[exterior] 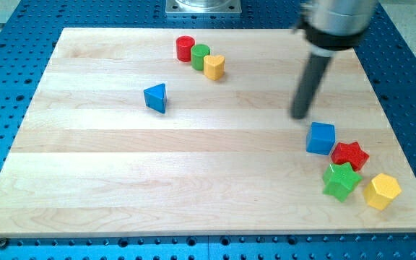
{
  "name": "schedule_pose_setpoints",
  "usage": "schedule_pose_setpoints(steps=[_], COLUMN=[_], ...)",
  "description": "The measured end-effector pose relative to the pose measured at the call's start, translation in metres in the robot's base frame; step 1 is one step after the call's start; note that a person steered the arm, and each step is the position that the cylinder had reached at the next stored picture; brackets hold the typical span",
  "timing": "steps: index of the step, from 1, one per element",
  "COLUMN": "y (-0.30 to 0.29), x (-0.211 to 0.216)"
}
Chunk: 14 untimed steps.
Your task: Keep heart and green circle in a diagonal line
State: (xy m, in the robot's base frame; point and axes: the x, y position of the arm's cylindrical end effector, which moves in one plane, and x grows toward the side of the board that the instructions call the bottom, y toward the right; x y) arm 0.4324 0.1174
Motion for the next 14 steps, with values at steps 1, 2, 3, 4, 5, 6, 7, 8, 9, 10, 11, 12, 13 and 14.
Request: schedule_pose_setpoints(steps=[1, 2, 3, 4, 5, 6, 7, 8, 9, 10, 11, 12, 13, 14], y=[0.017, 0.041, 0.044, 0.040, 0.021, -0.003, -0.047, -0.117, -0.140, -0.154, -0.149, -0.139, -0.117, -0.067], x=[0.044, 0.046, 0.046, 0.016, -0.097, -0.199, -0.239, -0.224, -0.219, -0.201, -0.185, -0.157, -0.107, -0.104])
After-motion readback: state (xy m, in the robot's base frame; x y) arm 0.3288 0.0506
